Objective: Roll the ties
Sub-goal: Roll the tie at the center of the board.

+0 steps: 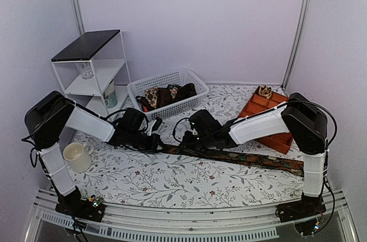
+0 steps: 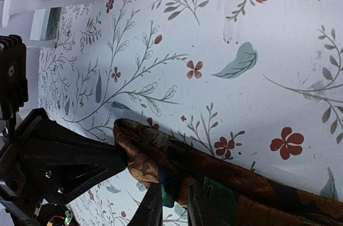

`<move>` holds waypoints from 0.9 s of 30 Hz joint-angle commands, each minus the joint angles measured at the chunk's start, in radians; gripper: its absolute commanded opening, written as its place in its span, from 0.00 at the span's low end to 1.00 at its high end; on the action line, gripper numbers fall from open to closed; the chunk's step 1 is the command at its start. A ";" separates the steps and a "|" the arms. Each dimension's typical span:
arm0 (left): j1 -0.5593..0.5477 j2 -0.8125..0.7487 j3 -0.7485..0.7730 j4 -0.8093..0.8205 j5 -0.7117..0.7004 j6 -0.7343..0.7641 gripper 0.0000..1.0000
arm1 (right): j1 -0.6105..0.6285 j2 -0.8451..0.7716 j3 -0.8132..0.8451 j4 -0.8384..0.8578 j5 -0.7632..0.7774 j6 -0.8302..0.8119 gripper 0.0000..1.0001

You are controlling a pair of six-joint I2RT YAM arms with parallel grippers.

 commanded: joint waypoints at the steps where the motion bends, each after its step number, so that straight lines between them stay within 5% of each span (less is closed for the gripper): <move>1: -0.010 0.026 0.003 -0.014 -0.035 -0.011 0.00 | 0.005 0.015 0.029 -0.002 -0.021 -0.012 0.17; 7: -0.011 -0.002 -0.009 -0.019 -0.049 -0.041 0.00 | 0.004 0.054 0.049 -0.047 0.007 -0.005 0.08; 27: -0.008 -0.032 0.040 -0.077 -0.038 -0.022 0.03 | -0.015 0.057 0.053 -0.040 -0.021 -0.025 0.08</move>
